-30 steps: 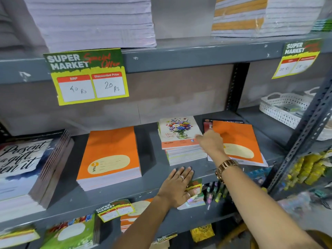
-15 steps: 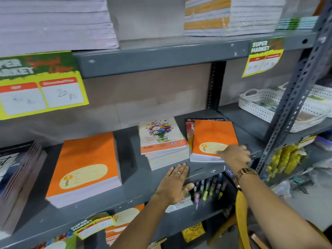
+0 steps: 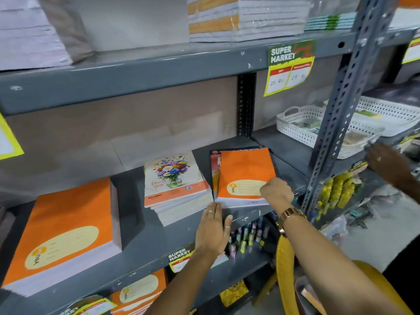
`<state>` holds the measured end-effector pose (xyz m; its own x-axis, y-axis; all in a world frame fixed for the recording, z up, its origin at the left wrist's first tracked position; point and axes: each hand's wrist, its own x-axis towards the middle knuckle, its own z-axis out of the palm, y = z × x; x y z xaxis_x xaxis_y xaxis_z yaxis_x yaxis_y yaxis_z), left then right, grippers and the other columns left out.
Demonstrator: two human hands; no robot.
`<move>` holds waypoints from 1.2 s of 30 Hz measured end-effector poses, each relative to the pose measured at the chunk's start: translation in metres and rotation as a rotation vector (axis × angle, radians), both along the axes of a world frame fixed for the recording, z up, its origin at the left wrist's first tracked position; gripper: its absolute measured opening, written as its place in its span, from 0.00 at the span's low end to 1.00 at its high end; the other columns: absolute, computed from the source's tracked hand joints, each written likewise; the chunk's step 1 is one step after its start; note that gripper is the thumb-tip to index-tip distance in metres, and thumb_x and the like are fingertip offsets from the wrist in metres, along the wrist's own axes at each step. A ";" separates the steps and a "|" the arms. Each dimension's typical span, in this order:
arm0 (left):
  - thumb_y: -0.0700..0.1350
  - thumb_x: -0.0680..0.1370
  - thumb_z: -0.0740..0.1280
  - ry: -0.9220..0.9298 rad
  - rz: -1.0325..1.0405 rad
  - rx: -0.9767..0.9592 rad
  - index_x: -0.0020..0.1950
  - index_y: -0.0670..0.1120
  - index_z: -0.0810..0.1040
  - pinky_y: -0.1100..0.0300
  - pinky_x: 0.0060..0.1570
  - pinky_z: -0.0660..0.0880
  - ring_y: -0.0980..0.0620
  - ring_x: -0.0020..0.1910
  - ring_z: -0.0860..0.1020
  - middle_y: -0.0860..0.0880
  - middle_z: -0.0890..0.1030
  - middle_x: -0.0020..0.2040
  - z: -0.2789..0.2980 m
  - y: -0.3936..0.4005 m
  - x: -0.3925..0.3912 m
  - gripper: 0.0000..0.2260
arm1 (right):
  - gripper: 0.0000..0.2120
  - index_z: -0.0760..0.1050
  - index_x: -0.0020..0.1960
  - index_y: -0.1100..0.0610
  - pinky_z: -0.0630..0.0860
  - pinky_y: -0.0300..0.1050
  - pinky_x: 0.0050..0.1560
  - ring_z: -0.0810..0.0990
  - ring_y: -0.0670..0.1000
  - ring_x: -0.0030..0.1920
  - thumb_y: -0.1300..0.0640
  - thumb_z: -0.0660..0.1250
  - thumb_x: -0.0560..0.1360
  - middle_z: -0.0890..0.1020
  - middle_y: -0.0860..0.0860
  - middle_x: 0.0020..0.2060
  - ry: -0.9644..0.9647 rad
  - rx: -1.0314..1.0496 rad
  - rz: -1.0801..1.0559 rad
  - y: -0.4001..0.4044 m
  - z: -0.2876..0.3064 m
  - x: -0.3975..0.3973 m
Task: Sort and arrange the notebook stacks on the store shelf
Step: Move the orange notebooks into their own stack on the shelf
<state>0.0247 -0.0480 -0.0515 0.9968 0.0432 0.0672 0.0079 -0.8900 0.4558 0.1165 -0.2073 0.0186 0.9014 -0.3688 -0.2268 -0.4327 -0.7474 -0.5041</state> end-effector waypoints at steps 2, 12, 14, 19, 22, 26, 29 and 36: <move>0.55 0.81 0.50 0.016 -0.004 0.006 0.76 0.45 0.52 0.55 0.75 0.56 0.48 0.77 0.53 0.46 0.55 0.78 0.001 0.000 0.000 0.26 | 0.11 0.77 0.52 0.67 0.77 0.50 0.52 0.80 0.61 0.54 0.63 0.60 0.75 0.80 0.63 0.55 -0.088 0.158 -0.065 -0.002 -0.001 0.002; 0.53 0.81 0.53 -0.035 -0.073 -0.280 0.76 0.49 0.55 0.53 0.69 0.65 0.45 0.72 0.65 0.45 0.62 0.75 0.028 0.005 -0.007 0.23 | 0.05 0.70 0.48 0.59 0.82 0.58 0.48 0.82 0.61 0.33 0.66 0.58 0.78 0.80 0.60 0.44 -0.335 0.758 -0.228 -0.014 0.021 -0.016; 0.53 0.81 0.53 -0.102 -0.095 -0.434 0.74 0.52 0.59 0.56 0.65 0.65 0.46 0.70 0.68 0.46 0.68 0.73 0.040 0.002 -0.008 0.21 | 0.05 0.71 0.53 0.60 0.81 0.54 0.46 0.81 0.60 0.32 0.65 0.58 0.79 0.79 0.60 0.45 -0.382 0.829 -0.199 -0.014 0.026 -0.022; 0.50 0.82 0.55 -0.142 0.164 -0.987 0.58 0.44 0.75 0.50 0.65 0.70 0.41 0.62 0.75 0.41 0.79 0.59 0.078 0.008 -0.019 0.14 | 0.04 0.71 0.51 0.59 0.82 0.47 0.37 0.80 0.54 0.29 0.64 0.59 0.80 0.79 0.57 0.46 -0.486 0.883 -0.118 0.006 0.046 -0.046; 0.48 0.82 0.56 -0.162 0.266 -1.224 0.48 0.46 0.74 0.48 0.63 0.73 0.44 0.52 0.79 0.40 0.79 0.55 0.099 0.028 -0.032 0.09 | 0.05 0.72 0.54 0.61 0.80 0.38 0.25 0.80 0.50 0.25 0.64 0.59 0.79 0.78 0.58 0.48 -0.490 0.962 -0.092 0.030 0.057 -0.063; 0.44 0.80 0.60 -0.324 0.356 -1.291 0.48 0.43 0.72 0.61 0.42 0.81 0.48 0.41 0.80 0.43 0.80 0.48 0.114 0.059 -0.049 0.06 | 0.12 0.70 0.63 0.64 0.77 0.35 0.20 0.79 0.47 0.20 0.65 0.59 0.80 0.79 0.62 0.52 -0.449 1.020 0.043 0.071 0.062 -0.081; 0.39 0.79 0.63 -0.396 0.537 -1.173 0.56 0.35 0.75 0.46 0.53 0.80 0.39 0.50 0.81 0.37 0.81 0.53 0.110 0.097 -0.062 0.10 | 0.19 0.64 0.70 0.65 0.76 0.35 0.20 0.78 0.46 0.18 0.64 0.60 0.80 0.76 0.63 0.63 -0.381 1.017 0.139 0.111 0.059 -0.093; 0.40 0.78 0.64 -0.397 0.787 -1.021 0.56 0.38 0.76 0.46 0.48 0.81 0.42 0.42 0.82 0.40 0.81 0.52 0.103 0.180 -0.108 0.09 | 0.11 0.71 0.61 0.61 0.74 0.34 0.16 0.76 0.45 0.15 0.65 0.59 0.79 0.81 0.65 0.50 -0.244 0.976 0.263 0.208 0.046 -0.121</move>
<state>-0.0828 0.1315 0.0512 0.6055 0.7934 -0.0625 0.0695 0.0254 0.9973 -0.0045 0.0010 0.0644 0.9883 0.0920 -0.1214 -0.1197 -0.0233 -0.9925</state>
